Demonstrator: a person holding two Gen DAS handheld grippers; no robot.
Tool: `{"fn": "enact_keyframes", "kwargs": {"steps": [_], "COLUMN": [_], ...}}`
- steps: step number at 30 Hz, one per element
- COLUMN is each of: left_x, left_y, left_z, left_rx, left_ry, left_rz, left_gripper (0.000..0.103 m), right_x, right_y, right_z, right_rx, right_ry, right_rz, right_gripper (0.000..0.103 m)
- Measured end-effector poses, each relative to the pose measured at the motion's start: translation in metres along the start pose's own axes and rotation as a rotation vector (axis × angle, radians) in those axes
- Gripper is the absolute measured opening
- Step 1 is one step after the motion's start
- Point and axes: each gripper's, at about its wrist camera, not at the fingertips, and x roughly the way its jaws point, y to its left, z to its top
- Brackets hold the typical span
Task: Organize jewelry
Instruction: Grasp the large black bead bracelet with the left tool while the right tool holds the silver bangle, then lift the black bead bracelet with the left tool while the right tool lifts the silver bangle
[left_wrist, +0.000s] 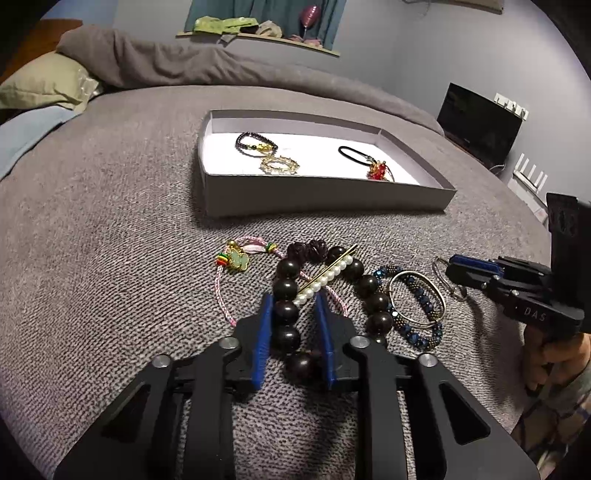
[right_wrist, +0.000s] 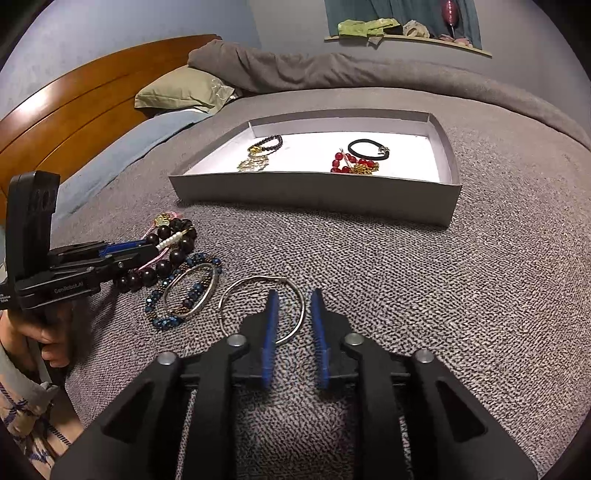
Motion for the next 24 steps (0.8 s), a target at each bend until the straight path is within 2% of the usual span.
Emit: {"fn": "enact_keyframes", "kwargs": {"steps": [6, 9, 24], "left_x": [-0.009, -0.017, -0.043], "left_y": [-0.001, -0.005, -0.035], "left_z": [-0.001, 0.002, 0.039], "left_rx": [0.002, 0.009, 0.077], "left_ry": [-0.021, -0.050, -0.137], "left_rz": [-0.003, -0.014, -0.070], "left_gripper": [0.015, 0.015, 0.015], "right_x": [0.001, -0.001, -0.020], "right_y": [0.002, 0.001, 0.003], "right_z": [-0.001, -0.001, 0.012], "right_rx": [-0.007, -0.006, -0.019], "right_ry": [0.003, -0.007, -0.090], "right_rz": [-0.005, 0.011, 0.028], "right_gripper": [0.021, 0.004, 0.004]}}
